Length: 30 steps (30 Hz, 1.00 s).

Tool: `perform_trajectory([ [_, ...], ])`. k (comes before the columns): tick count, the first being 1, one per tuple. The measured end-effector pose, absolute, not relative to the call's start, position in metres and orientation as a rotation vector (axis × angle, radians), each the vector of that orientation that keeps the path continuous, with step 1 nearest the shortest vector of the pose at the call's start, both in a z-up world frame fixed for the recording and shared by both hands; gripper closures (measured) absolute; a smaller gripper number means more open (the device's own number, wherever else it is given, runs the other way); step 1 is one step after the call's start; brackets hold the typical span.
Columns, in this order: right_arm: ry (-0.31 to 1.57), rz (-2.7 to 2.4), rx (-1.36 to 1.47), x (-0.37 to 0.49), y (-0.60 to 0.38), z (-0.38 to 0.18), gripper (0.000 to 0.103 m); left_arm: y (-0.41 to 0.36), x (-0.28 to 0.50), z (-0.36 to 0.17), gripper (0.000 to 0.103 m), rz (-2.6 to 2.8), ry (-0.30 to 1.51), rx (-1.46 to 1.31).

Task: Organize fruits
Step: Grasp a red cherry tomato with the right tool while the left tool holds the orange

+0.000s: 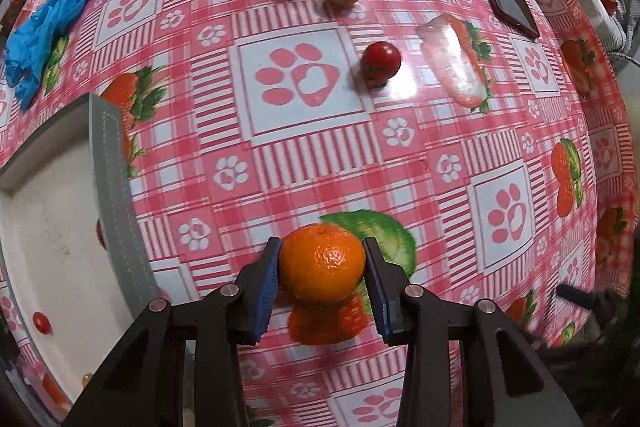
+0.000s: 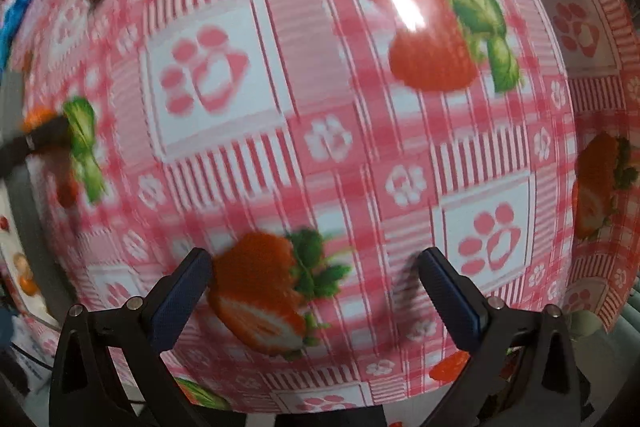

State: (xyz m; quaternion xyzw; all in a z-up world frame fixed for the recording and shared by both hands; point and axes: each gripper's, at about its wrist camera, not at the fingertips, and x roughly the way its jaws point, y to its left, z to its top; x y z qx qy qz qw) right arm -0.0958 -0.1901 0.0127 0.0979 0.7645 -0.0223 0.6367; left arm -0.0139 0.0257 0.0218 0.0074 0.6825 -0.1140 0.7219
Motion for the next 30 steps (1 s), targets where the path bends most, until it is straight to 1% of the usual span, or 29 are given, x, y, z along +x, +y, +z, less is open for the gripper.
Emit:
perform_trajectory([
  [5, 1.65, 0.004, 0.232, -0.05, -0.183, 0.031, 0.0, 0.049, -0.022, 0.028, 0.061, -0.264, 1.507, 0.005],
  [12, 1.569, 0.082, 0.217, 0.015, -0.152, 0.039, 0.003, 0.066, -0.043, 0.055, 0.062, -0.286, 1.478, -0.011],
  [14, 1.563, 0.1, 0.196, 0.029, -0.139, 0.037, 0.014, 0.074, -0.049, 0.062, 0.061, -0.284, 1.472, -0.023],
  [16, 1.569, 0.118, 0.198, 0.045, -0.126, 0.032, 0.03, 0.076, -0.054, 0.067, 0.061, -0.276, 1.47, -0.032],
  [17, 1.57, 0.124, 0.2, 0.05, -0.123, 0.031, 0.032, 0.08, -0.056, 0.07, 0.061, -0.272, 1.47, -0.041],
  [21, 1.547, 0.133, 0.178, 0.07, -0.102, 0.028, 0.033, 0.104, -0.056, 0.088, 0.061, -0.258, 1.465, -0.061],
  [29, 1.518, 0.118, 0.107, 0.117, -0.054, 0.025, 0.033, 0.135, -0.059, 0.102, 0.061, -0.221, 1.451, -0.102],
  [30, 1.516, 0.116, 0.098, 0.121, -0.049, 0.026, 0.036, 0.137, -0.059, 0.103, 0.061, -0.217, 1.45, -0.105],
])
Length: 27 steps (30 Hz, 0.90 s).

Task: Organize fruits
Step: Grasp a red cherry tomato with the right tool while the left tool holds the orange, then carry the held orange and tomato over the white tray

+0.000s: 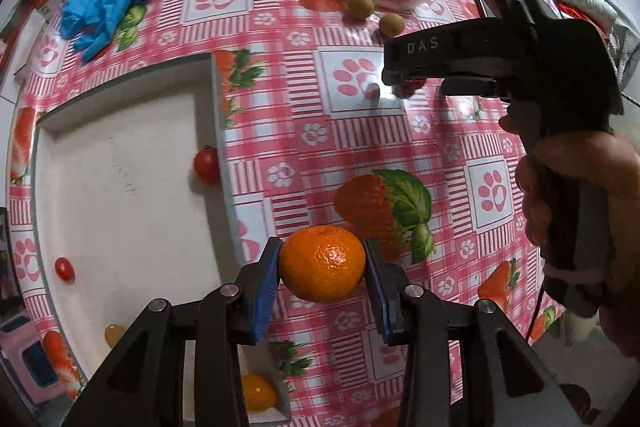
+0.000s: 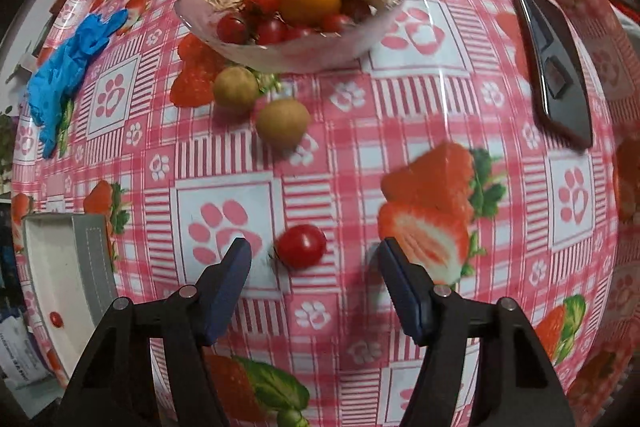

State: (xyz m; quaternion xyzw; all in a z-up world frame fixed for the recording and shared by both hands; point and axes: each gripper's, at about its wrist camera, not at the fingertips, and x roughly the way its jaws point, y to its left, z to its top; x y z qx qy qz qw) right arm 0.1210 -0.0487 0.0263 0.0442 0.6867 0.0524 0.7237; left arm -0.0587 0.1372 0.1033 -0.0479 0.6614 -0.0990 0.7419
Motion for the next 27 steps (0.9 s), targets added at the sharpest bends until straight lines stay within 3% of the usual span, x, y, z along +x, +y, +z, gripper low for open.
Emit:
perform_trajectory([
  [4, 1.498, 0.1, 0.002, 0.119, -0.031, 0.03, 0.066, 0.148, -0.058, 0.109, 0.061, -0.2, 1.449, -0.119],
  [6, 1.495, 0.109, -0.013, 0.115, -0.025, 0.03, 0.076, 0.152, -0.059, 0.11, 0.061, -0.194, 1.451, -0.123],
  [27, 1.63, 0.185, 0.18, 0.018, -0.035, 0.033, 0.078, 0.121, -0.077, 0.1, 0.061, -0.184, 1.467, -0.088],
])
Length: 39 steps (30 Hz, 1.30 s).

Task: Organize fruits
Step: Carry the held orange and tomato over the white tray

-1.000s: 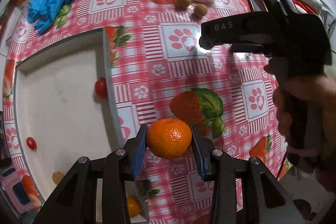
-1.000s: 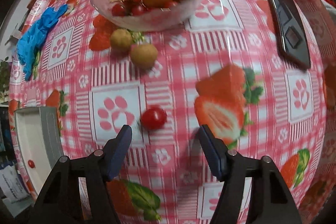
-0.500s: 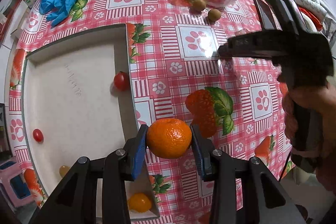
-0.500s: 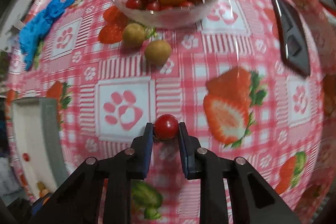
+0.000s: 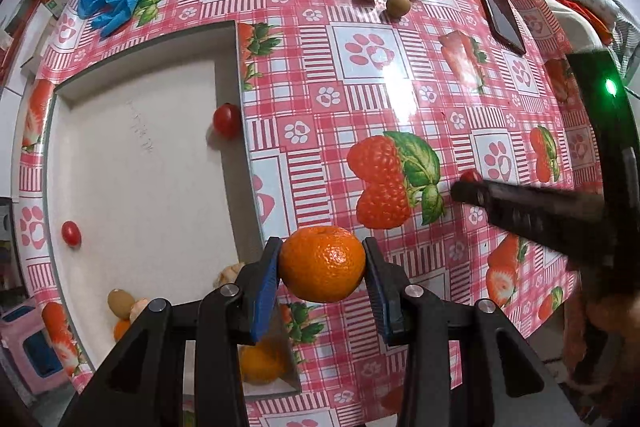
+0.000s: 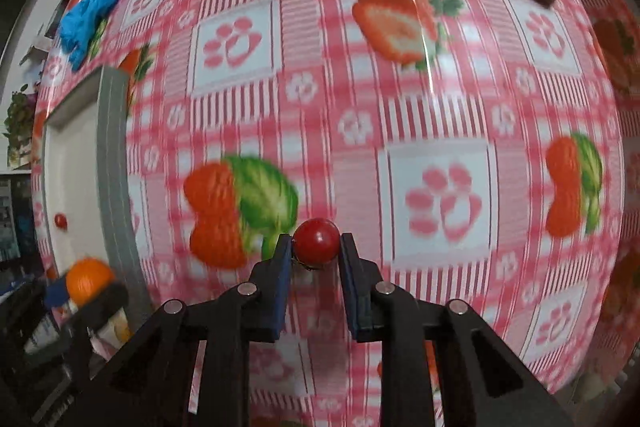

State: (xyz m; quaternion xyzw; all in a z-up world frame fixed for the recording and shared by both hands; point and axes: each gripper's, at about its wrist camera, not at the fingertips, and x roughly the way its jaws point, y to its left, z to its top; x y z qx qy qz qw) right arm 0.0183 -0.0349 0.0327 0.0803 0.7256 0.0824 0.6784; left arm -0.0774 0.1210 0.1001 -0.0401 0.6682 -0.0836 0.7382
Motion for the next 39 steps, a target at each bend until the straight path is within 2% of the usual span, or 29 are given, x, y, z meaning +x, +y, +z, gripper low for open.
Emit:
perform_trajectory([
  [21, 1.563, 0.297, 0.094, -0.056, -0.022, 0.098, 0.078, 0.171, -0.109, 0.117, 0.061, -0.076, 1.434, -0.085],
  [39, 1.56, 0.388, 0.01, -0.066, 0.028, 0.11, 0.078, 0.204, -0.121, 0.116, 0.061, -0.041, 1.433, -0.112],
])
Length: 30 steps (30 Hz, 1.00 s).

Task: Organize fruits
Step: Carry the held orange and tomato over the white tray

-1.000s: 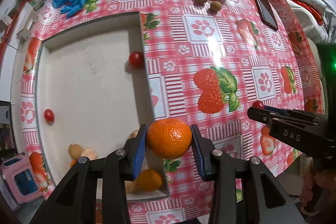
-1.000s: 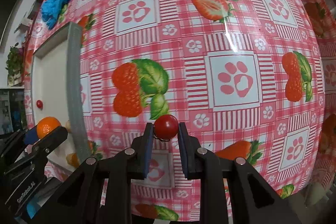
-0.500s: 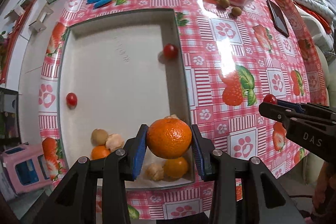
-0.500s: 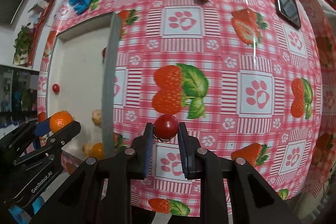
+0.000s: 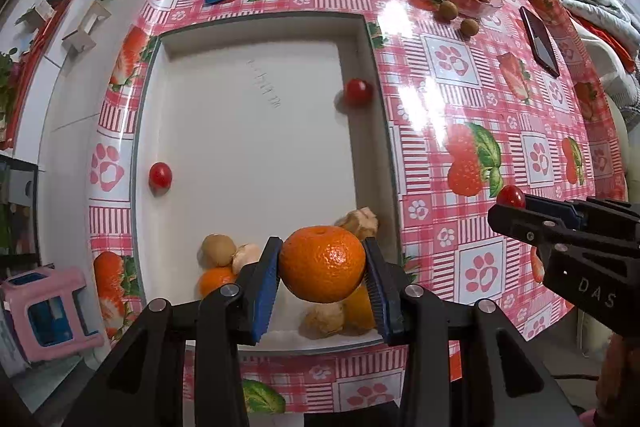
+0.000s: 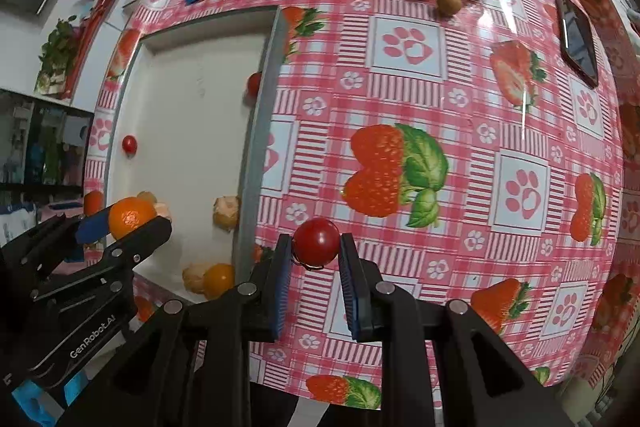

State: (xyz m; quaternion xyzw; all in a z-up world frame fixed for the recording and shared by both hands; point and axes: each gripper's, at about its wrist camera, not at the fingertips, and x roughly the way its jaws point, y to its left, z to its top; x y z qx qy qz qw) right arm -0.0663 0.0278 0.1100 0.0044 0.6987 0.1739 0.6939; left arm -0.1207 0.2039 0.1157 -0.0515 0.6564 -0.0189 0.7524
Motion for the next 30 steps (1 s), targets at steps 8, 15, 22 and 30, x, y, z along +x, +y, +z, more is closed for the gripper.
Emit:
perform_trajectory([
  [8, 1.562, 0.427, -0.012, -0.072, 0.045, 0.114, 0.078, 0.221, -0.128, 0.114, 0.061, -0.017, 1.434, -0.121],
  [15, 1.564, 0.454, -0.023, -0.073, 0.061, 0.115, 0.078, 0.239, -0.135, 0.11, 0.061, 0.007, 1.445, -0.133],
  [22, 1.562, 0.479, -0.036, -0.074, 0.08, 0.116, 0.078, 0.25, -0.136, 0.11, 0.061, 0.012, 1.443, -0.129],
  [30, 1.575, 0.491, -0.046, -0.074, 0.095, 0.111, 0.078, 0.262, -0.137, 0.105, 0.061, 0.014, 1.456, -0.131],
])
